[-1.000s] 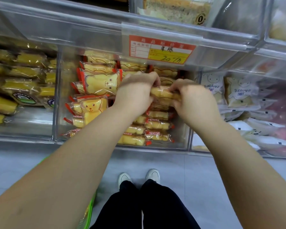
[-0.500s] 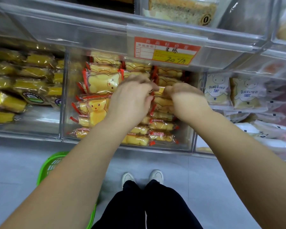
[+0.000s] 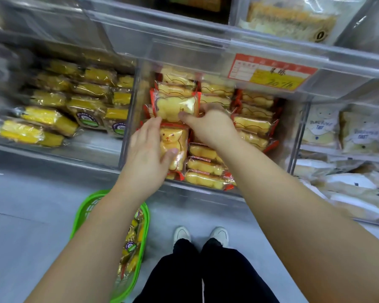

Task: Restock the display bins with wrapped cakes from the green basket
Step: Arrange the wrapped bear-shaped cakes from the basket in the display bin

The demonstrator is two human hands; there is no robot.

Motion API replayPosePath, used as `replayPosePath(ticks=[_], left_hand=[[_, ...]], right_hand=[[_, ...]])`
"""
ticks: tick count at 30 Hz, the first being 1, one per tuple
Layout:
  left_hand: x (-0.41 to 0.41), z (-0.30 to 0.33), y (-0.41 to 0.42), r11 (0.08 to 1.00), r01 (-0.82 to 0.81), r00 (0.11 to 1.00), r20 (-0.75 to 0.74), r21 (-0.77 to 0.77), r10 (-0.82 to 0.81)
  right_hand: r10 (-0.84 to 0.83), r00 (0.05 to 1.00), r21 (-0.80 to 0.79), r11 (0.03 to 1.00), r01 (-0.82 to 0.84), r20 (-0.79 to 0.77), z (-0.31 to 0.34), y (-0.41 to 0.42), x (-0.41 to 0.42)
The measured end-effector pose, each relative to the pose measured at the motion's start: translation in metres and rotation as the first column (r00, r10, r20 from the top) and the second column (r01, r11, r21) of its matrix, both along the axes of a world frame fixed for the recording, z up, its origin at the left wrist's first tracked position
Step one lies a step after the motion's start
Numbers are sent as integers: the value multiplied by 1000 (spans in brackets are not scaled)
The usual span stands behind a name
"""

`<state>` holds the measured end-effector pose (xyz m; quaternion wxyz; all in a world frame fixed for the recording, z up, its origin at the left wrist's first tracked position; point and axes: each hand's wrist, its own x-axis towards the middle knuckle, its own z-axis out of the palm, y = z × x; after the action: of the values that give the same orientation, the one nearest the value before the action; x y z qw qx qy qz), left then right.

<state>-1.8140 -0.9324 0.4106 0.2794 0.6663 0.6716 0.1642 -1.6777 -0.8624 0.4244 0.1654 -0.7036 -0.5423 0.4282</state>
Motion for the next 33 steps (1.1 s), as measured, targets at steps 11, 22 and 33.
replayPosePath(ticks=[11,22,33], left_hand=[[6,26,17,992,127,979,164,-12,-123],[37,-3,21,962,-208,761,589,-176,272],[37,-17,8,951,-175,754,587,-253,295]], right_hand=[[-203,828,126,942,311,-523,29,-45,97],[331,622,98,827,-553,710,5,-55,117],[259,493,66,834,-548,830,-22,-56,105]])
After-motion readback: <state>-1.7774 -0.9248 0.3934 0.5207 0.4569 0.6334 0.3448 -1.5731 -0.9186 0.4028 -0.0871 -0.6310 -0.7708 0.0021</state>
